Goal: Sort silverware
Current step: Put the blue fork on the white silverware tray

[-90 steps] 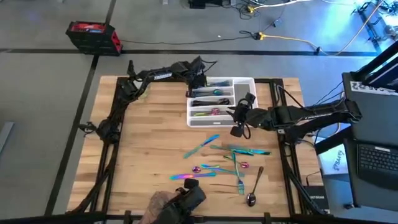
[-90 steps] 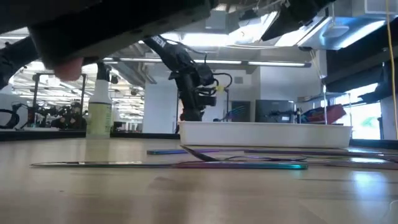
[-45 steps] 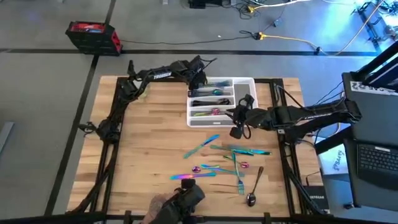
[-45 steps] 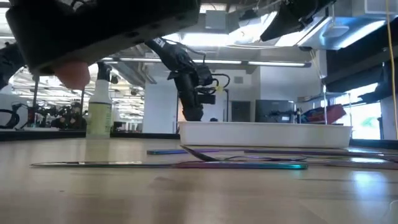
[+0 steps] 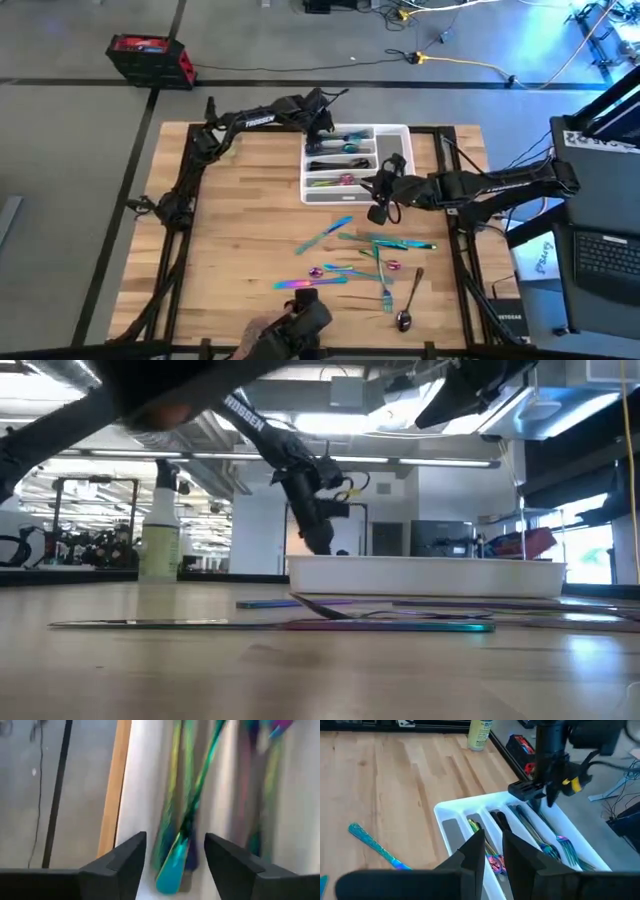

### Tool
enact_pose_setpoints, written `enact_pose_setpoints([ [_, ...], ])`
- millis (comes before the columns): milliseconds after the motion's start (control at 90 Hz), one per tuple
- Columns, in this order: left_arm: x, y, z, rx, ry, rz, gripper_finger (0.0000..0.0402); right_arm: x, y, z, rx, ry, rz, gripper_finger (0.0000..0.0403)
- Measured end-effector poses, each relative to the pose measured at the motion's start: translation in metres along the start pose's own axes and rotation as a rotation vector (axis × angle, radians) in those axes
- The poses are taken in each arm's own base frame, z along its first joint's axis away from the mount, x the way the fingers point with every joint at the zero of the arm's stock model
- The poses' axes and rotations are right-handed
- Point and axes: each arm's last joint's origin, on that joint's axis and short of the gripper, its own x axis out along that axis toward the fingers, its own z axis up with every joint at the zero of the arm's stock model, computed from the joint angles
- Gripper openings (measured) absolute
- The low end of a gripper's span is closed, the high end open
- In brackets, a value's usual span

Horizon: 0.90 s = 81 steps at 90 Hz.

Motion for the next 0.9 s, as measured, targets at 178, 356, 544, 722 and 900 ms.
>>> enact_pose_setpoints([
  [178, -0.010, -0.013, 0.025, 0.187, -0.120, 0.057, 0.0190, 0.002, 0.001, -0.001, -0.001, 0.005, -0.001, 0.0051],
  [356, -0.009, -0.032, 0.046, 0.350, -0.194, 0.122, 0.0190, 0.002, 0.001, -0.001, 0.006, 0.006, -0.001, 0.0051],
  [544, -0.010, -0.046, 0.060, 0.416, -0.292, 0.118, 0.0190, 0.002, 0.001, -0.001, 0.028, 0.007, -0.001, 0.0051],
  [722, -0.004, -0.048, 0.060, 0.445, -0.301, 0.144, 0.0190, 0.002, 0.001, -0.001, 0.028, 0.013, 0.018, 0.0051],
  [900, -0.002, -0.039, 0.055, 0.385, -0.297, 0.158, 0.0190, 0.002, 0.001, -0.001, 0.029, 0.012, 0.021, 0.0051],
])
